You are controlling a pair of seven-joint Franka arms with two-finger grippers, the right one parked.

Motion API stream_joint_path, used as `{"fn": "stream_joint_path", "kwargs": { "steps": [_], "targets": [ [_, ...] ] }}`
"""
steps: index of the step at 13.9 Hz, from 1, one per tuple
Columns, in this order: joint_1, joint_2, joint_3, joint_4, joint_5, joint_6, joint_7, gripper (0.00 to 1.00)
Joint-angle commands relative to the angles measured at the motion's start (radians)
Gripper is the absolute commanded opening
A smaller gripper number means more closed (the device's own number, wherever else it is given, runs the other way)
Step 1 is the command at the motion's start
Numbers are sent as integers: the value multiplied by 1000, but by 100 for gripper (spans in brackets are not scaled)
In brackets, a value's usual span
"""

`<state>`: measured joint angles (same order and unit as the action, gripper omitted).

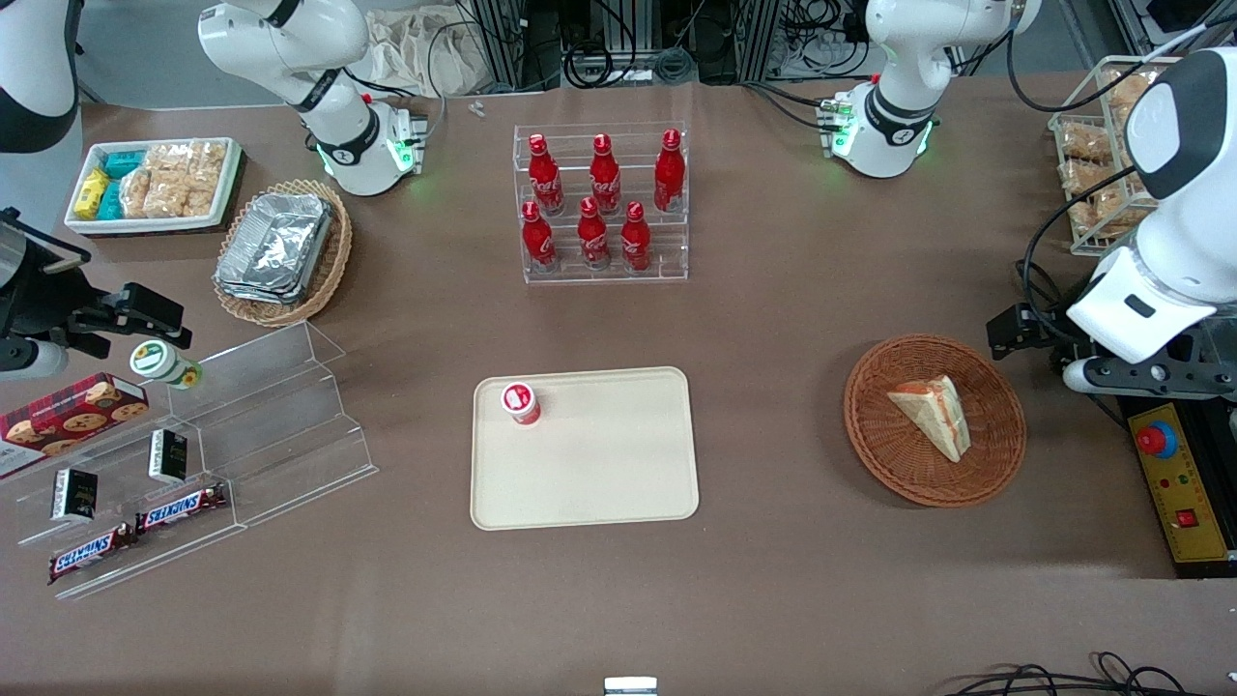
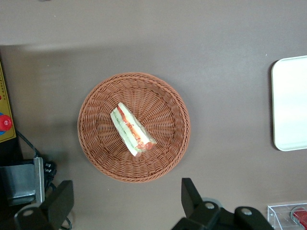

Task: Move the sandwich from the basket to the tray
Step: 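Lower the left gripper over the sandwich in the wicker basket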

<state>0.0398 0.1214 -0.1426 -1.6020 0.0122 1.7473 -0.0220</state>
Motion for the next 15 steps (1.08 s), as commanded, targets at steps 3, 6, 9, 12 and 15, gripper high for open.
{"fn": "stream_joint_path", "kwargs": {
  "steps": [3, 6, 9, 12, 15],
  "targets": [
    [11, 24, -8, 27, 2, -6, -13, 99],
    [9, 41, 1, 22, 20, 0, -127, 99],
    [9, 44, 3, -2, 42, 12, -385, 99],
    [11, 47, 5, -97, 42, 121, -513, 99],
    [8, 50, 3, -179, 51, 196, -679, 99]
  ]
}}
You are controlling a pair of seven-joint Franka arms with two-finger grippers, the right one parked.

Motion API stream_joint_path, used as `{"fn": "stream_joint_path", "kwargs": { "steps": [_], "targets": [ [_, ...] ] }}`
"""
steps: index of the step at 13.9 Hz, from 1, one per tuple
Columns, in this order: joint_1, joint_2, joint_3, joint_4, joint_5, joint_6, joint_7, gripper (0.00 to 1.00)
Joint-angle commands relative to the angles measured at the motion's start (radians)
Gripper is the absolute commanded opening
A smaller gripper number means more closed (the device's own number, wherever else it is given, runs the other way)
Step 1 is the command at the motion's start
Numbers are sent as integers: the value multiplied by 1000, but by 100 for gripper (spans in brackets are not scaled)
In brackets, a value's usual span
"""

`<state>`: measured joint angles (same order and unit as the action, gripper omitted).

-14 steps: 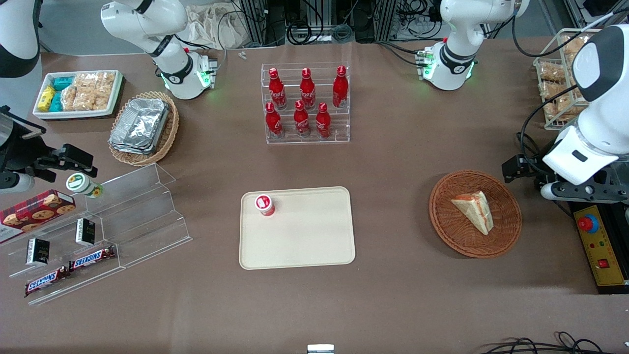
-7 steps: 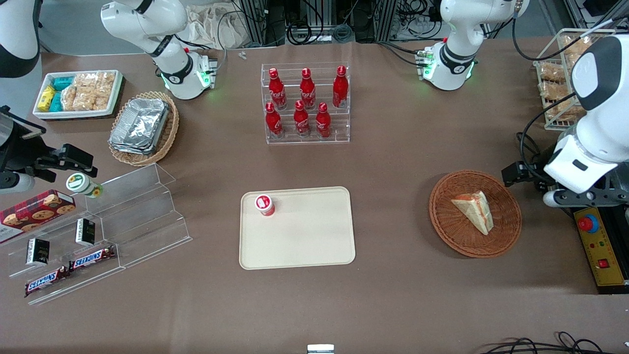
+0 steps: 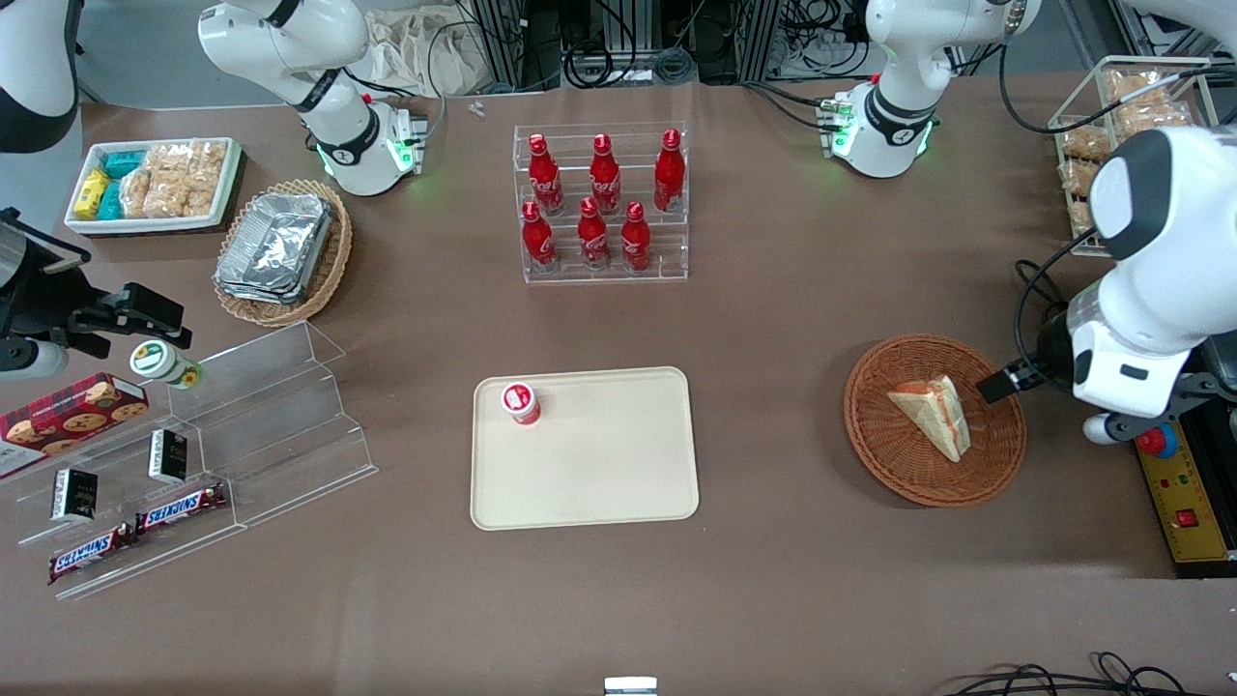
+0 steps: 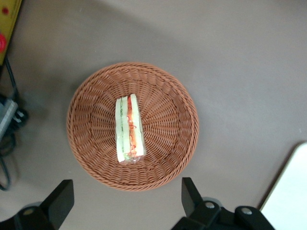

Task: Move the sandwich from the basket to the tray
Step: 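Lower the left gripper over the sandwich in the wicker basket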

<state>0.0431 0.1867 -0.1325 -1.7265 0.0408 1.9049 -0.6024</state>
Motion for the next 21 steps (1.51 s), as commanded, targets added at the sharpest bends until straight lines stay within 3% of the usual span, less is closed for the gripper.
{"fn": "stream_joint_path", "kwargs": {
  "steps": [1, 4, 13, 21],
  "targets": [
    [4, -7, -7, -65, 27, 58, -115, 99],
    [6, 25, -7, -106, 25, 123, -140, 99],
    [44, 39, -7, -401, 24, 526, -139, 99],
    [49, 83, -7, -453, 22, 606, -139, 99]
  ]
}}
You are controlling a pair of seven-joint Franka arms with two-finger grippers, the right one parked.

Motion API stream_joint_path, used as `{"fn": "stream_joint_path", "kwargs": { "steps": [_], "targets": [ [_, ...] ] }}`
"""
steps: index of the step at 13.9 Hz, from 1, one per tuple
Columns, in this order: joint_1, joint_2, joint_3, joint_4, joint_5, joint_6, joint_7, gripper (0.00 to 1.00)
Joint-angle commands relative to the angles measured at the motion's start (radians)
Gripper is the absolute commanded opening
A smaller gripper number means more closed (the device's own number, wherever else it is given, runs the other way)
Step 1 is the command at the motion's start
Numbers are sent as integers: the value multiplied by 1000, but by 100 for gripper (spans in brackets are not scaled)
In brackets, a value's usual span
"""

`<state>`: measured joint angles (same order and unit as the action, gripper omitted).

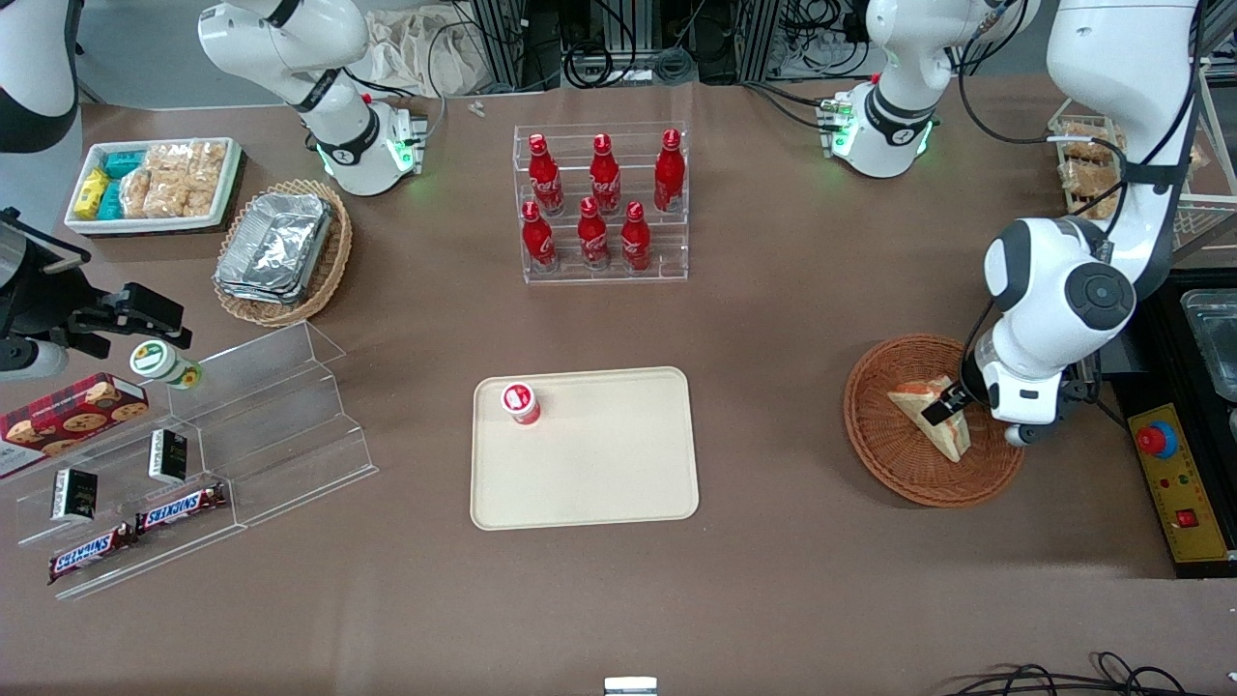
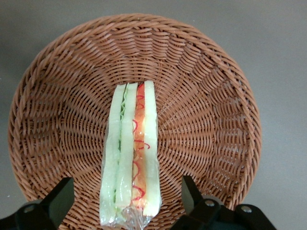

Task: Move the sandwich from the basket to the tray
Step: 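Close the left gripper on the wrapped sandwich and lift it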

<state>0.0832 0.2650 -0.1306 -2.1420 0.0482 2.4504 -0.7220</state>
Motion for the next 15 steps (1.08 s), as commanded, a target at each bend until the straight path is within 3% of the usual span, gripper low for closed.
{"fn": "stream_joint_path", "kwargs": {
  "steps": [1, 7, 8, 9, 11, 12, 15],
  "targets": [
    [10, 8, -9, -53, 13, 80, -20, 99],
    [27, 48, -9, -76, 13, 137, -20, 99],
    [27, 54, -9, -76, 13, 139, -19, 94],
    [27, 57, -9, -76, 15, 141, -17, 77],
    [27, 62, -9, -75, 15, 141, -10, 24],
    [27, 63, -9, -73, 15, 141, -5, 6],
    [26, 65, -9, -66, 16, 130, 1, 0]
  ]
}}
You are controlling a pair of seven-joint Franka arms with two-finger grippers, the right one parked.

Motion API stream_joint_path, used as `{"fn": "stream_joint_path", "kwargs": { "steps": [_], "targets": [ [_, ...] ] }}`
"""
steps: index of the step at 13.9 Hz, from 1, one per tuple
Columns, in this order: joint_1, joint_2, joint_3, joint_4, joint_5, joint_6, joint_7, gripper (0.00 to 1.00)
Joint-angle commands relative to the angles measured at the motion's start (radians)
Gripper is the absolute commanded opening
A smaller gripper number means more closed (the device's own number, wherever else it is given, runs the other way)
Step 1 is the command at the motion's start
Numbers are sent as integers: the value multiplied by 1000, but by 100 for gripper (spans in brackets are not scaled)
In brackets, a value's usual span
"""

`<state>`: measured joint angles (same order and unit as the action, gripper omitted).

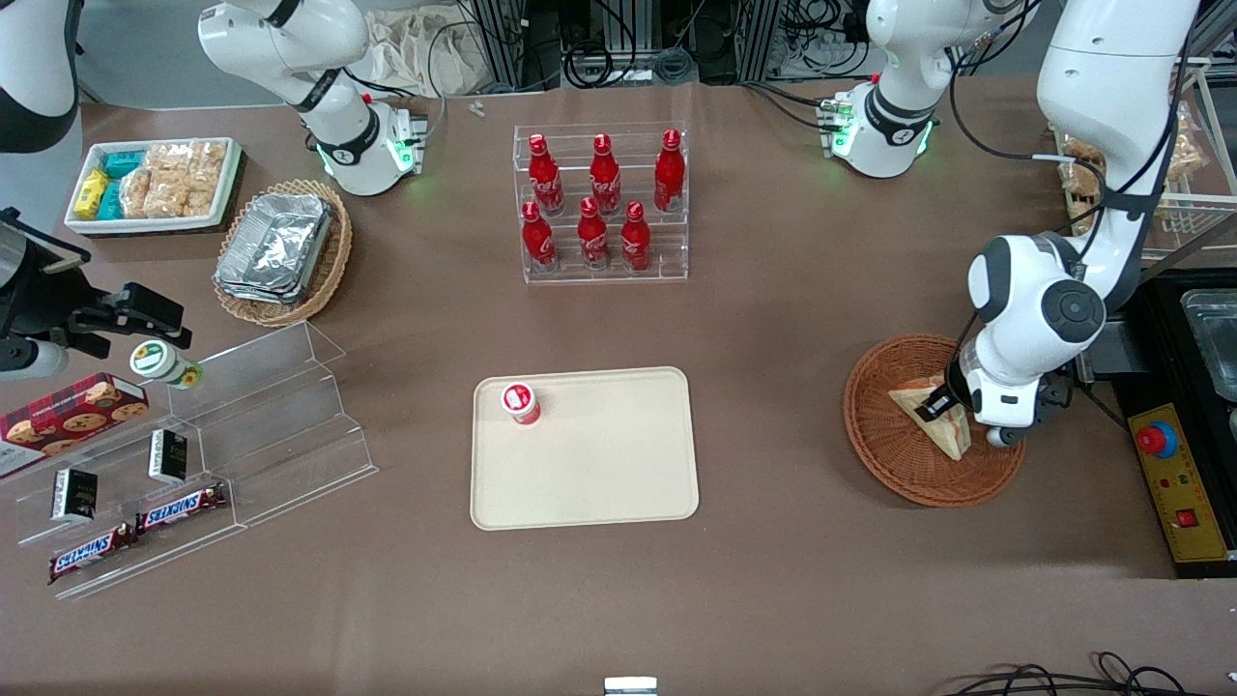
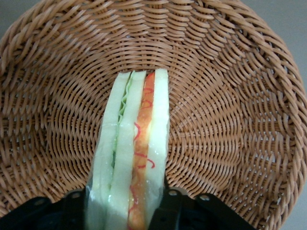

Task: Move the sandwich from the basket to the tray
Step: 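Close the left gripper on the wrapped sandwich and lift it, then carry the sandwich with the left gripper over the white tray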

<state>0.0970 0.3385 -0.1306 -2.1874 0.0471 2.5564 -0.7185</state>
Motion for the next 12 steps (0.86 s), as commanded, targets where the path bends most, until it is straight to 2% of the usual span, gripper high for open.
{"fn": "stream_joint_path", "kwargs": {
  "steps": [1, 3, 6, 10, 12],
  "targets": [
    [13, -12, -9, -19, 17, 24, 14, 0],
    [13, -32, -9, 7, 17, -19, 56, 0],
    [13, -65, -9, 131, 20, -238, 120, 0],
    [4, -66, -12, 395, 30, -560, 223, 0],
    [-17, -50, -26, 536, 91, -720, 263, 0]
  ]
}}
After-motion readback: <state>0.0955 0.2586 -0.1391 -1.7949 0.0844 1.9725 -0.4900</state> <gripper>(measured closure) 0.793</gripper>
